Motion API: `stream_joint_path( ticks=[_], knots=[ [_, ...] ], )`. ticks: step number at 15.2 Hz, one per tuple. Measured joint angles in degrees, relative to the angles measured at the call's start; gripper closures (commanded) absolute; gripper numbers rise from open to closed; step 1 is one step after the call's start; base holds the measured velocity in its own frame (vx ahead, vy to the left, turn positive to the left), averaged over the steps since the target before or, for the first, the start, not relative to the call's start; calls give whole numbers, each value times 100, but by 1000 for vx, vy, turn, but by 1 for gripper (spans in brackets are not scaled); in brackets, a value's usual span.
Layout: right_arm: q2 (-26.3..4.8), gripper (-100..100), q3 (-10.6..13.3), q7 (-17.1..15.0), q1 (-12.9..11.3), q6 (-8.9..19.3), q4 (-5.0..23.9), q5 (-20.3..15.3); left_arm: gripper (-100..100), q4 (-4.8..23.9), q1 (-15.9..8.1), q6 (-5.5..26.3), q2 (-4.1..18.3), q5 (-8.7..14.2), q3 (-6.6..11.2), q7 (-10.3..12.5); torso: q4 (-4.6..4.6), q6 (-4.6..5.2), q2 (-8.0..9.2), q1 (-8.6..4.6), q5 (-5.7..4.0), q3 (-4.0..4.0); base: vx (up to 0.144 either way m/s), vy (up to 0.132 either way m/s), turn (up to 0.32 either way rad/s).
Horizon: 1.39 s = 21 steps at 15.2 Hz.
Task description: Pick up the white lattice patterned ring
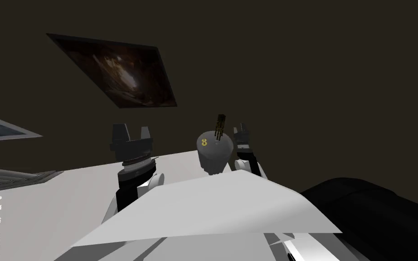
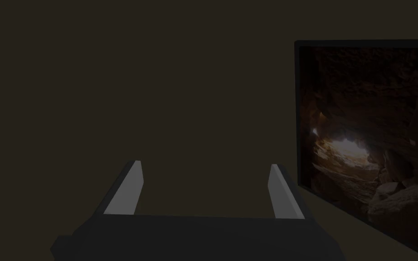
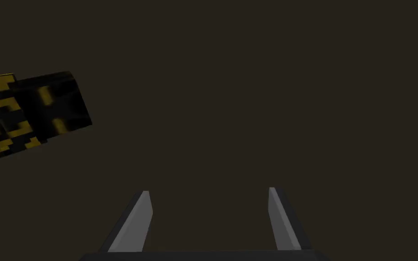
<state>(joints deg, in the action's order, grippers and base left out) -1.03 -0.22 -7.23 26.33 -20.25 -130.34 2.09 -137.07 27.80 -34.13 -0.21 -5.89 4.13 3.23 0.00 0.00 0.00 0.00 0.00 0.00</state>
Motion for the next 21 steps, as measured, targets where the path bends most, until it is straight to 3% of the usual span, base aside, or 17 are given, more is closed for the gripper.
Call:
stream_joint_path(
  ticks=[2, 5, 9, 16, 21],
  knots=[
    [-161, -100, 18, 4, -6, 120, 82, -95, 0, 0, -1, 0, 0, 0, 0, 0, 1, -3, 5, -1, 0, 2, -24, -1, 170],
    [-414, -100, -13, -26, -113, 317, 432, -267, 0, 0, -1, 0, 0, 0, 0, 0, 2, -2, 11, -3, -1, 6, -34, -2, 186],
    [-640, -100, 48, -3, -223, 809, 793, -643, 0, 0, -2, 0, 0, 0, -1, 0, 3, -5, 15, -4, -1, 8, -41, -6, 243],
    [-898, -100, 133, 6, -374, 1440, 1650, -1328, 0, 0, -1, 0, 0, 0, 0, 0, 3, -3, 13, -8, -2, 7, -34, -8, 212],
    [-1097, -100, 138, -36, -477, 1929, 2058, -1685, 0, 0, -1, 0, 0, 0, 0, 0, 2, -5, 8, -7, -2, 5, -25, -7, 207]
  ],
)
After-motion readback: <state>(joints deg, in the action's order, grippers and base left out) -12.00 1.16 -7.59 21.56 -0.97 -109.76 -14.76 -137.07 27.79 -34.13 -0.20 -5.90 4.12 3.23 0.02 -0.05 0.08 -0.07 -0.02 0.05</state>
